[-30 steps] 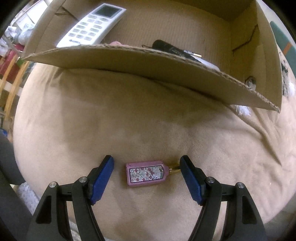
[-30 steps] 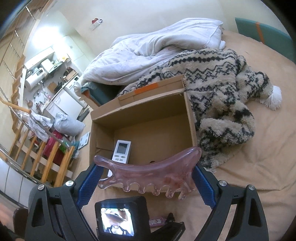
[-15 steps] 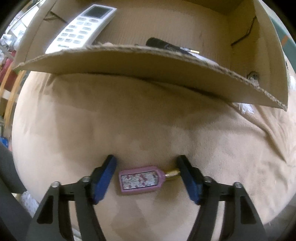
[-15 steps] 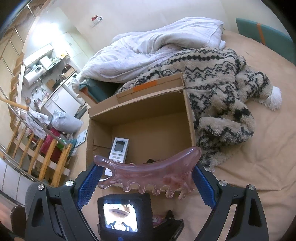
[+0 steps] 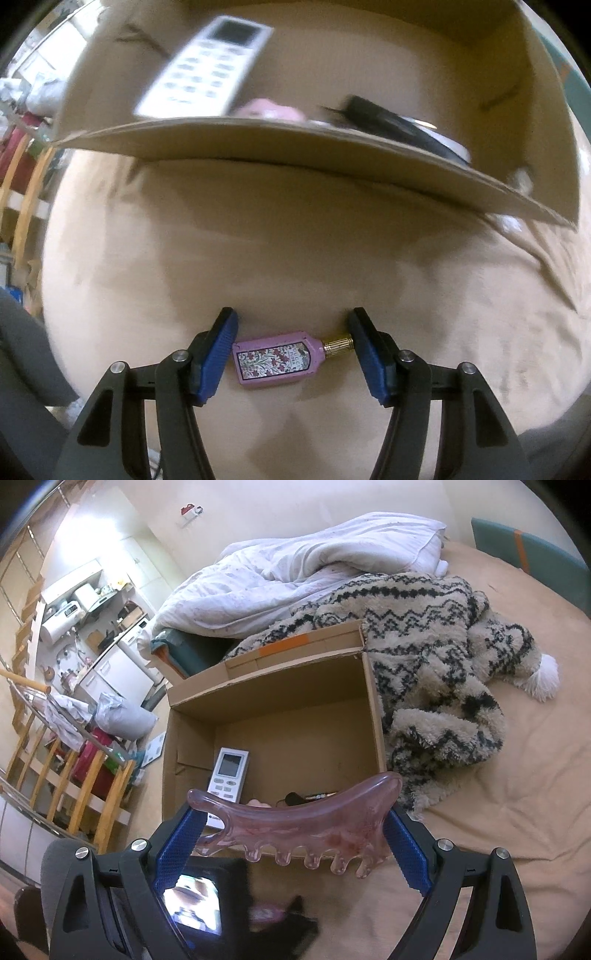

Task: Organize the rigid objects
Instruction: 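Lift the pink perfume keychain with the left gripper while the right holds the massager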

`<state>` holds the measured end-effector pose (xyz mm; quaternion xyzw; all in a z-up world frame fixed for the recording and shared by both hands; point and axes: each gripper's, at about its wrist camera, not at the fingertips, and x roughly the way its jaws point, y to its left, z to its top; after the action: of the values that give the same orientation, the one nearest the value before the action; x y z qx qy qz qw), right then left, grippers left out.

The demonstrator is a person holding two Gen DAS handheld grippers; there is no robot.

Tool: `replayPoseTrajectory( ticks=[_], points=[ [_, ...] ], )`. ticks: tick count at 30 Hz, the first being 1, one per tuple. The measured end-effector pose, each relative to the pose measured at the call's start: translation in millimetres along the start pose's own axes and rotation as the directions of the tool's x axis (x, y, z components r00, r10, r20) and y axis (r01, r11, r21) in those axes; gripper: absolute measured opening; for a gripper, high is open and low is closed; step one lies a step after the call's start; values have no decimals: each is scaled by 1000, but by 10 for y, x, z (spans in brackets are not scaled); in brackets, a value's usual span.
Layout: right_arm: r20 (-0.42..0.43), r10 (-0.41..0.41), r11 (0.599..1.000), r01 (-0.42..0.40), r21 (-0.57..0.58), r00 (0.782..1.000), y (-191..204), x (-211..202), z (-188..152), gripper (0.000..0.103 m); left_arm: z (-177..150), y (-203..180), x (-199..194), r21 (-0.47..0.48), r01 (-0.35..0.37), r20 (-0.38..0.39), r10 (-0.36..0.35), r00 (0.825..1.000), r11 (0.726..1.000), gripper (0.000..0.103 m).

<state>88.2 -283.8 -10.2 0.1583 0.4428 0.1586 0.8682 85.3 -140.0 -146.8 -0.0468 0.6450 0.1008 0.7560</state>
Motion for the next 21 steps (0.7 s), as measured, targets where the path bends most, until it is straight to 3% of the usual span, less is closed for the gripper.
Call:
replayPoseTrajectory(
  ticks=[6,16,17,19,21],
  points=[
    [-6,-17,1000,17,-12,1000,16,16,-20,98,93,507,-61,-34,-44,11,45,999,998,59],
    [-27,-55,998,54,-43,998,85,107,-28,98,315,1669,-710,-162,-27,155,53,987,986,59],
    [-30,-56,997,54,-45,998,89,122,-25,98,317,1664,-795,-167,-29,184,60,981,986,55],
    [-34,-62,997,60,-53,998,103,151,-13,98,406,1716,-961,-153,-23,246,61,967,988,28],
    [-39,-71,996,69,-64,997,110,185,5,98,521,1798,-1030,-153,-2,292,47,955,988,27]
  ],
)
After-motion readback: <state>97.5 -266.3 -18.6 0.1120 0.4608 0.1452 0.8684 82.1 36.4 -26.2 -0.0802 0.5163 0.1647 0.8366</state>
